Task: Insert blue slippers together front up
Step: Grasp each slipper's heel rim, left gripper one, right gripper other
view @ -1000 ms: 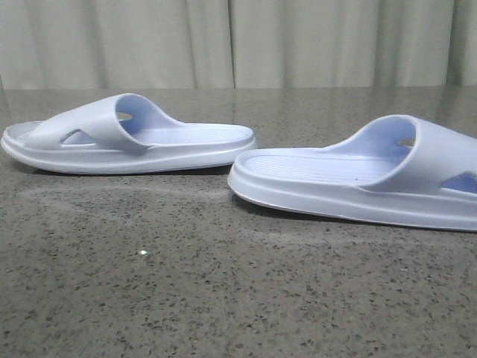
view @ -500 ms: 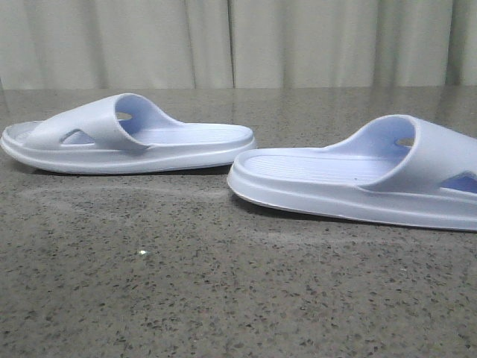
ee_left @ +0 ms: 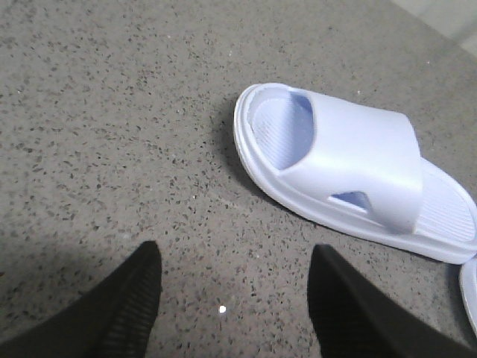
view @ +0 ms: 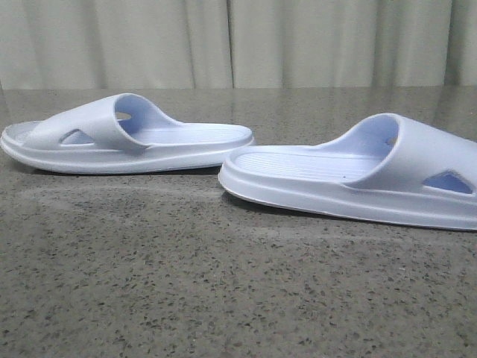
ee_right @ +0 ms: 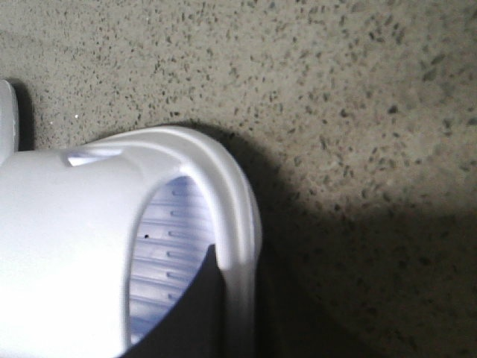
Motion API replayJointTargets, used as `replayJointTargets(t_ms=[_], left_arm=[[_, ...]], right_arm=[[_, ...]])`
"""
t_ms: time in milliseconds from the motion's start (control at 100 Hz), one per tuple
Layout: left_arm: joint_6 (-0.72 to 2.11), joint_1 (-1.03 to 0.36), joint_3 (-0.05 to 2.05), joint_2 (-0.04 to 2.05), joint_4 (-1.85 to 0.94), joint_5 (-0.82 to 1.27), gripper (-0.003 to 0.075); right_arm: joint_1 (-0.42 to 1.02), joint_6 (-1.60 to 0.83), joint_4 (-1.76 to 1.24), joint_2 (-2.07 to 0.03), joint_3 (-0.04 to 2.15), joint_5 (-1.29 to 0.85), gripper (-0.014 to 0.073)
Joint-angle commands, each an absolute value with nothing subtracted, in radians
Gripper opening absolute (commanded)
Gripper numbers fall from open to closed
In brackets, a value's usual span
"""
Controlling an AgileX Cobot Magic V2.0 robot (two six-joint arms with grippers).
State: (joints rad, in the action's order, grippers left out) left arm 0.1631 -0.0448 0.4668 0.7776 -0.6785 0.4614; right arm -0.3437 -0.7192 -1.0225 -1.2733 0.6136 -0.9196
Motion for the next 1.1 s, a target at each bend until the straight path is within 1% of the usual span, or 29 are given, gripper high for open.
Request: replayJointTargets(t_ms=[0, 130, 250, 400, 480, 800, 870, 940, 980, 1030, 1060, 1080, 1090], left_arm=[[0.225, -0.055, 0.548, 0.874, -0.78, 0.413, 0.0384], [0.371, -0.052, 0.625, 1.024, -0.93, 0.439, 0.0384], [0.471, -0.009, 0.689, 1.147, -1.065, 0.48, 0.0384], [0.671, 0.076, 0.747, 1.289, -1.274, 0.629, 0.0384], [0.742, 0.108, 0.769, 1.361, -1.327, 0.684, 0.0384], [0.947, 0.127, 0.812, 1.529, -1.53, 0.795, 0.0384], [0.96, 0.127, 0.816, 1.554, -1.536, 0.814, 0.0377], [0.962, 0.127, 0.817, 1.574, -1.536, 0.821, 0.034], [0.962, 0.127, 0.817, 1.583, -1.534, 0.835, 0.0295], [0.962, 0.127, 0.817, 1.595, -1.529, 0.858, 0.0218], [0.965, 0.127, 0.817, 1.6, -1.522, 0.866, 0.015], [0.969, 0.127, 0.817, 1.603, -1.519, 0.872, 0.012], [0.972, 0.127, 0.817, 1.606, -1.519, 0.873, 0.009]], right_arm=[[-0.348, -0.735, -1.034, -1.263, 0.633, -0.923, -0.0104], [-0.348, -0.739, -1.034, -1.263, 0.633, -0.921, -0.0104], [-0.348, -0.75, -1.032, -1.263, 0.633, -0.918, -0.0104], [-0.348, -0.749, -1.032, -1.263, 0.633, -0.911, -0.0104], [-0.348, -0.749, -1.032, -1.263, 0.633, -0.911, -0.0104], [-0.348, -0.749, -1.022, -1.263, 0.633, -0.884, -0.0104], [-0.348, -0.749, -1.02, -1.263, 0.633, -0.877, -0.0104], [-0.348, -0.749, -1.02, -1.263, 0.633, -0.873, -0.0104], [-0.348, -0.749, -1.02, -1.263, 0.633, -0.871, -0.0104], [-0.348, -0.749, -1.019, -1.263, 0.633, -0.871, -0.0104], [-0.348, -0.749, -1.019, -1.263, 0.633, -0.871, -0.0104], [-0.348, -0.749, -1.019, -1.263, 0.633, -0.871, -0.0104], [-0.348, -0.749, -1.019, -1.263, 0.633, -0.871, -0.0104]])
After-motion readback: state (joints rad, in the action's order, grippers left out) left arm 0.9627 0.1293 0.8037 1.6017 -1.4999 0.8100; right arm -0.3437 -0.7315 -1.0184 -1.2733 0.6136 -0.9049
